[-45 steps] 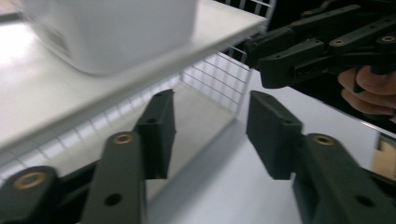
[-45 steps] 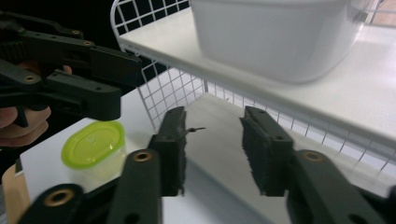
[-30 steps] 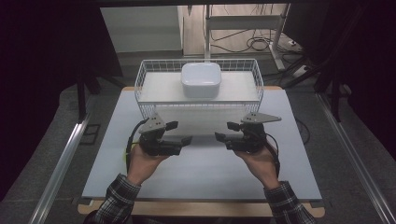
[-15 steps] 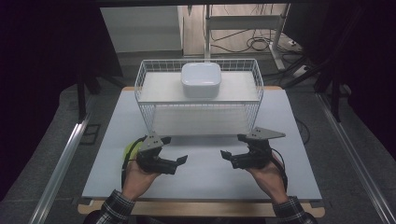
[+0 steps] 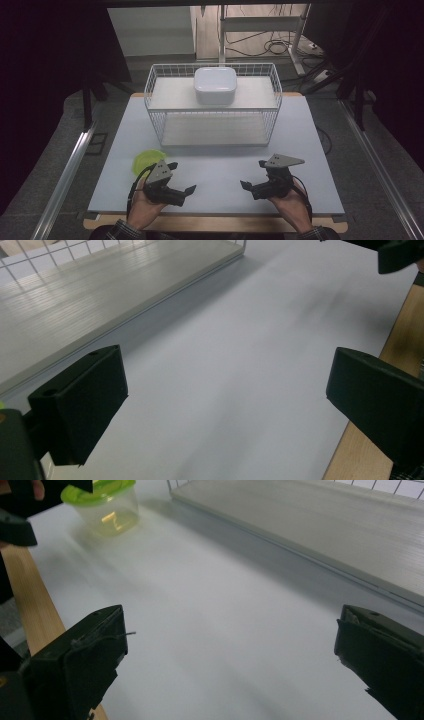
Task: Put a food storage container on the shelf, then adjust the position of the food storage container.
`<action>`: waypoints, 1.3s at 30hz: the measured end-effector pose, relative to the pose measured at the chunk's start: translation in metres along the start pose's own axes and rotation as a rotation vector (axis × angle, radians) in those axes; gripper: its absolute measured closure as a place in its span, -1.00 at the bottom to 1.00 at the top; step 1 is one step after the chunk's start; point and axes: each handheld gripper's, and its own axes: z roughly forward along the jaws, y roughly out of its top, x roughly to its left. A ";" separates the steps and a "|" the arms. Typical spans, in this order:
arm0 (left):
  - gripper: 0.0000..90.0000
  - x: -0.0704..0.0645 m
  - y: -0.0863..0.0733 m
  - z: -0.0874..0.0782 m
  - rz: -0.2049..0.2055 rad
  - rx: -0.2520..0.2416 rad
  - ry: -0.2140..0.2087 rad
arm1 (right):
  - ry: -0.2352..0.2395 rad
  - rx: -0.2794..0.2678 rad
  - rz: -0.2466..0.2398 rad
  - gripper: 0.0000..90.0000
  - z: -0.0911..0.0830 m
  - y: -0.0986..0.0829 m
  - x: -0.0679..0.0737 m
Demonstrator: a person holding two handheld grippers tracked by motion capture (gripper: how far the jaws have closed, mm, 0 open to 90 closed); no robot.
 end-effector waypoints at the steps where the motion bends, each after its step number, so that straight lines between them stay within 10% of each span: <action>1: -0.93 0.000 -0.002 0.000 -0.005 0.006 -0.003 | -0.002 0.004 -0.004 -0.98 0.000 -0.002 0.001; 29: -0.77 0.008 -0.007 0.000 -0.061 0.124 -0.009 | -0.045 0.091 -0.015 -0.90 0.006 -0.025 0.000; 39: 0.31 0.039 -0.004 -0.025 -0.092 0.076 0.128 | -0.043 0.097 0.008 -0.87 0.006 -0.026 -0.001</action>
